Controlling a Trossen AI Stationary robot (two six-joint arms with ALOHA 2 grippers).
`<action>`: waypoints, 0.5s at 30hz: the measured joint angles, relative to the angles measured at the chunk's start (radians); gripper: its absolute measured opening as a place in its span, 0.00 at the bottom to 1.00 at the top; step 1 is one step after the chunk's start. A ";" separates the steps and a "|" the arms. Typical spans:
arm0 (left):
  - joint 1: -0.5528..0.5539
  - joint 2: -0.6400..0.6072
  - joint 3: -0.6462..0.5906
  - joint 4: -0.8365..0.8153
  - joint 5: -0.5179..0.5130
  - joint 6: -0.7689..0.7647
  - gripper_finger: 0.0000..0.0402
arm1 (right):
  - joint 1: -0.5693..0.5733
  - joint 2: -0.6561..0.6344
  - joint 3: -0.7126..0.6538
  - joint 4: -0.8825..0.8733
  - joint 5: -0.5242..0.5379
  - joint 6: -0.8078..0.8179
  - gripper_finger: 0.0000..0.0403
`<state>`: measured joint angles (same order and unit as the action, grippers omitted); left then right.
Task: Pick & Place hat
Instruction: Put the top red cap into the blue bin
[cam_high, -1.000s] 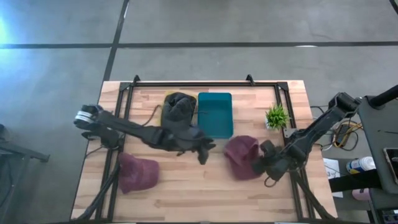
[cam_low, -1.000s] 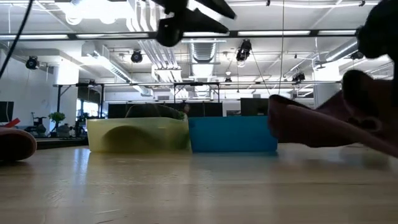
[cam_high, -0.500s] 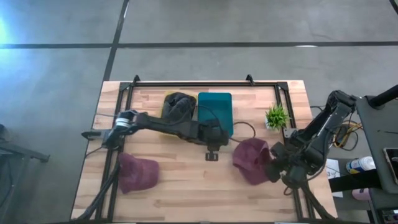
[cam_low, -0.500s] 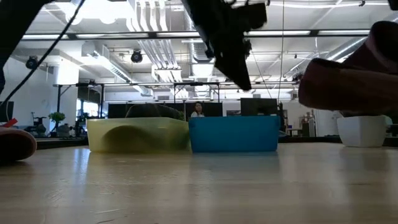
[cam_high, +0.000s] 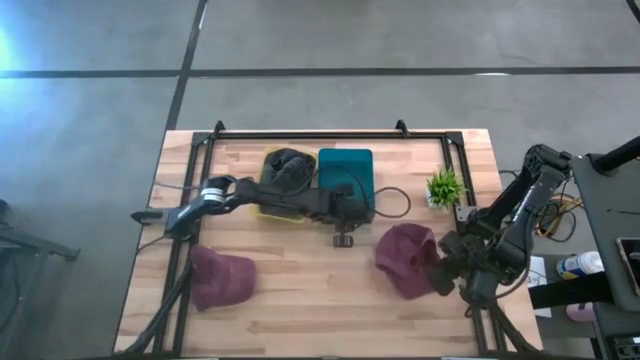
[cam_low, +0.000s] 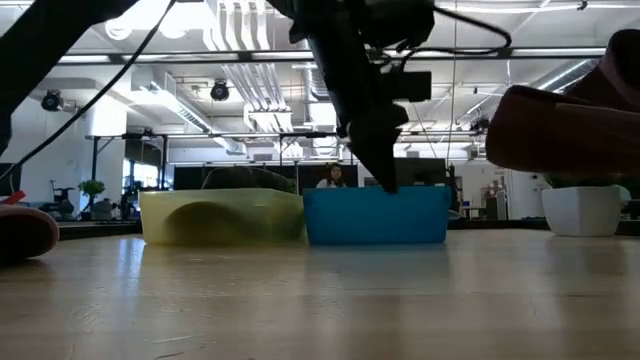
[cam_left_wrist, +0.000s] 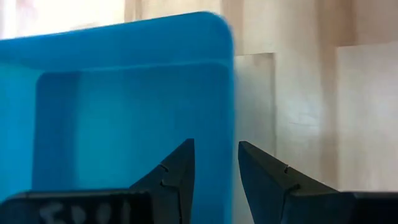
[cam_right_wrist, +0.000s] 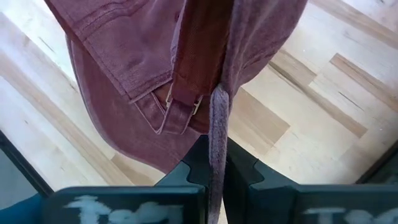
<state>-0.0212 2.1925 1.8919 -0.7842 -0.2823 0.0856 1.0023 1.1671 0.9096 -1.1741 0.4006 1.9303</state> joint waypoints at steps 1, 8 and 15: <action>0.006 0.003 0.000 0.002 0.013 0.000 0.29 | 0.000 0.000 0.000 0.000 0.009 0.000 0.03; 0.008 0.039 -0.021 0.046 0.159 -0.046 0.29 | 0.000 -0.002 0.000 0.000 0.028 -0.009 0.03; -0.035 0.050 -0.033 0.063 0.192 -0.191 0.29 | 0.001 -0.018 0.013 0.000 0.075 -0.006 0.03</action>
<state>-0.0558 2.2428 1.8587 -0.7212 -0.0906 -0.1052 1.0035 1.1491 0.9229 -1.1737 0.4752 1.9240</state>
